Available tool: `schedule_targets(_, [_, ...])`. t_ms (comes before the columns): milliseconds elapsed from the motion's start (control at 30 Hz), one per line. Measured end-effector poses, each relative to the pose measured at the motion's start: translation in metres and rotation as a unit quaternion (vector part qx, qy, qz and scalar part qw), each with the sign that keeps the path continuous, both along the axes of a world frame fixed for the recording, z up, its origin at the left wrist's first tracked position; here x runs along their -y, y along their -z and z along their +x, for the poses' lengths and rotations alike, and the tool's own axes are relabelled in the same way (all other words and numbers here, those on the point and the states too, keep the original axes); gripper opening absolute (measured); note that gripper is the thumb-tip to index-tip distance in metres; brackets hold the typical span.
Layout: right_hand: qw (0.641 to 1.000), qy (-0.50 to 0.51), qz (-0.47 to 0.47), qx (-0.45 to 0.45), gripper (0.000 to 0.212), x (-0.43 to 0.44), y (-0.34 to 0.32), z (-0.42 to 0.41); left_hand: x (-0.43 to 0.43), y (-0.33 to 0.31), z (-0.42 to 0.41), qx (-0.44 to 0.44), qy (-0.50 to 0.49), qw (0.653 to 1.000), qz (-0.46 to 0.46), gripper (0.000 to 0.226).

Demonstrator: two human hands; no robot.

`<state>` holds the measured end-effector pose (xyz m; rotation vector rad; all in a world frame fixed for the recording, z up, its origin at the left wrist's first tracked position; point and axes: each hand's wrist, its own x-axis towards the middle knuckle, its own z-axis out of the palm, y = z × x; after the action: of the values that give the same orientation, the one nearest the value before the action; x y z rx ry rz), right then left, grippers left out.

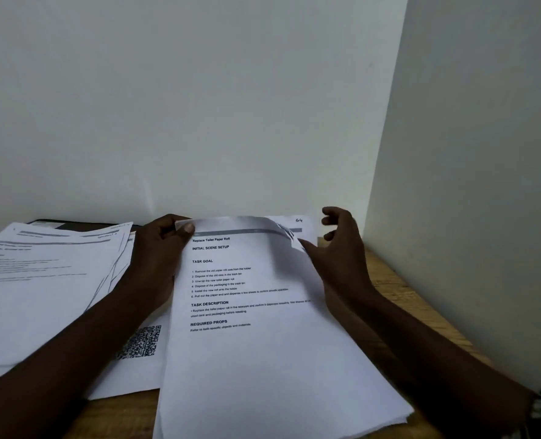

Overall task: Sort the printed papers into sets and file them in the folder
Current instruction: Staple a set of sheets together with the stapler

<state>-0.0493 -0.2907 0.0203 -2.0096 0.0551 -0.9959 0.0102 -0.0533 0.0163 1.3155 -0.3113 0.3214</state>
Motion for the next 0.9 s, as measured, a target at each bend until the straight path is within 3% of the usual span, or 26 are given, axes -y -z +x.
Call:
schedule_targets(67, [0.998,-0.019,0.054,-0.011,0.047,-0.001,-0.002,-0.001,-0.002,0.001,0.001,-0.004,-0.014,1.000,0.005,0.017])
schedule_targets(167, [0.999,-0.021,0.048,0.012,0.023,-0.001,-0.005,-0.006,-0.005,0.003,0.003,-0.006,-0.028,0.999,0.016,0.015])
schedule_targets(400, [0.999,0.012,0.008,0.028,0.009,-0.001,-0.002,-0.001,-0.005,0.003,0.004,-0.018,-0.038,0.999,0.024,0.016])
schedule_targets(700, [0.994,-0.037,-0.023,0.098,0.026,-0.004,-0.002,0.001,-0.010,0.002,0.009,-0.014,-0.057,0.998,0.022,0.018])
schedule_targets(767, [0.990,-0.133,0.038,0.028,0.037,-0.008,-0.006,-0.004,-0.012,0.003,0.011,-0.017,-0.060,0.998,0.024,0.017])
schedule_targets(833, [0.955,-0.229,0.157,-0.104,0.062,-0.016,-0.013,-0.013,-0.012,0.004,0.011,-0.016,-0.064,0.998,0.024,0.017])
schedule_targets(900, [0.939,-0.243,0.196,-0.140,0.062,-0.018,-0.010,-0.012,-0.011,0.004,0.011,-0.012,-0.066,0.997,0.024,0.019])
